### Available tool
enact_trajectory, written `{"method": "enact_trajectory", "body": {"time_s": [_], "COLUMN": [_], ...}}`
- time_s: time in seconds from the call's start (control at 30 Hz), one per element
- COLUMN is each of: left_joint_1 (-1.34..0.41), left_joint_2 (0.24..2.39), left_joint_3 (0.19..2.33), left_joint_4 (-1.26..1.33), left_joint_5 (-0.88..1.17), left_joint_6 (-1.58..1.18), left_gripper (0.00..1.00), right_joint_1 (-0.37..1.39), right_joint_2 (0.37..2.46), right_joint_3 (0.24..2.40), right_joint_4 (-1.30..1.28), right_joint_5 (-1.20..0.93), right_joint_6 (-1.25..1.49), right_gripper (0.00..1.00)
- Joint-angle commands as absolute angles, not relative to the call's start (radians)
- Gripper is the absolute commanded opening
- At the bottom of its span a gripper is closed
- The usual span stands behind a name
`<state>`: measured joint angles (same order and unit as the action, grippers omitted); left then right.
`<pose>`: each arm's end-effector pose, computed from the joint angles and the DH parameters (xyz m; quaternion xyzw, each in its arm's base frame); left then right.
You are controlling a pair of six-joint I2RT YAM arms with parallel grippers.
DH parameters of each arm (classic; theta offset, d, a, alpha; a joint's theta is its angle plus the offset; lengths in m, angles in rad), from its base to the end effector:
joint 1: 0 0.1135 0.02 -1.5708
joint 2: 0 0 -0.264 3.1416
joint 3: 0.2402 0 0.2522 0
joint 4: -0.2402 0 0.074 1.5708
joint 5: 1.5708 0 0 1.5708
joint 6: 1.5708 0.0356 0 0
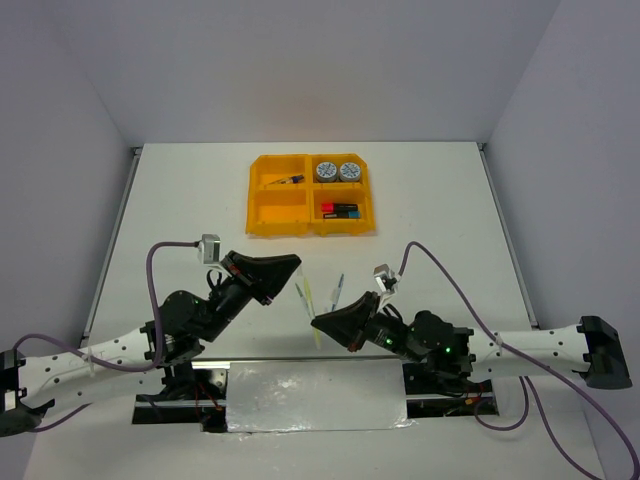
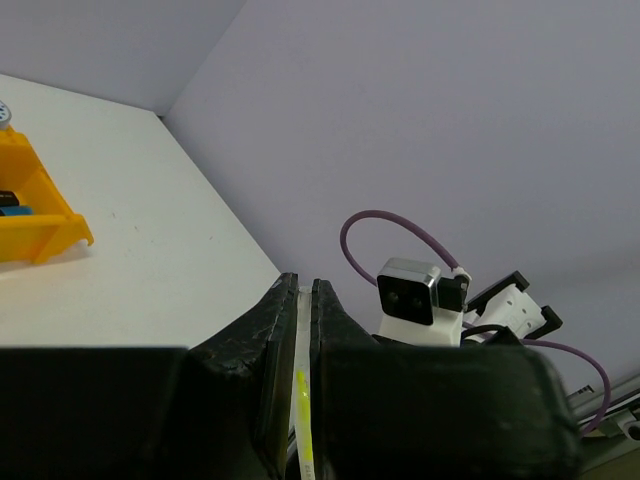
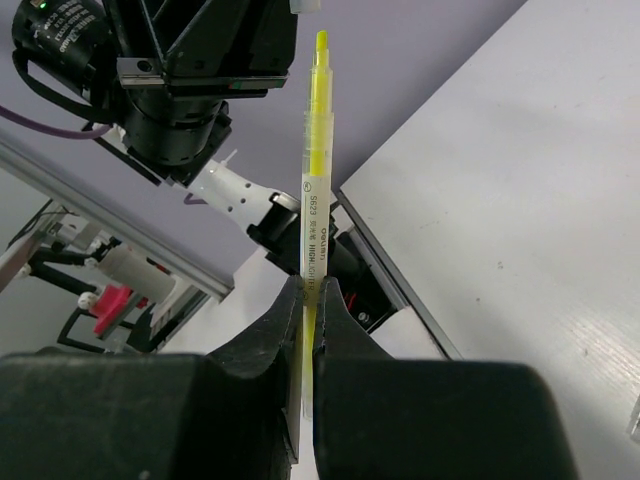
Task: Sort the stationery into containers
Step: Close the pen cap on the pen.
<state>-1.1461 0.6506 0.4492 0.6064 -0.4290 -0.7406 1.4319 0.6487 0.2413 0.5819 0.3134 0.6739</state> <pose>0.0793 -0.1394 0.3251 -0.0658 0.5626 -0.5916 0.5738 0.0337 0.1614 0.2498 -0.1238 0.6341 0.6078 0.4617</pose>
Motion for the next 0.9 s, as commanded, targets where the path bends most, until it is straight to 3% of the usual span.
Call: {"method": "enact_trajectory", "body": {"time_s": [0.0, 0.87], "left_joint_1": [-1.149, -1.149], "left_joint_2": [0.647, 0.661], "left_joint_3": [0.457, 0.431], "left_joint_4": [0.676, 0.7], "left_joint_5": [-0.411, -0.462], "left_joint_6": [-0.756, -0.779], "left_gripper": [0.0, 0.0], "right_joint_1": [1.443, 1.443], "right_joint_2": [0.65, 0.67], "right_joint_3": [0.298, 0.319], "right_joint_4": [0.592, 0.56], "right_joint_5": [0.351, 0.344], "right_joint_6": [0.649, 0.657], "right_gripper": [0.0, 0.0]}}
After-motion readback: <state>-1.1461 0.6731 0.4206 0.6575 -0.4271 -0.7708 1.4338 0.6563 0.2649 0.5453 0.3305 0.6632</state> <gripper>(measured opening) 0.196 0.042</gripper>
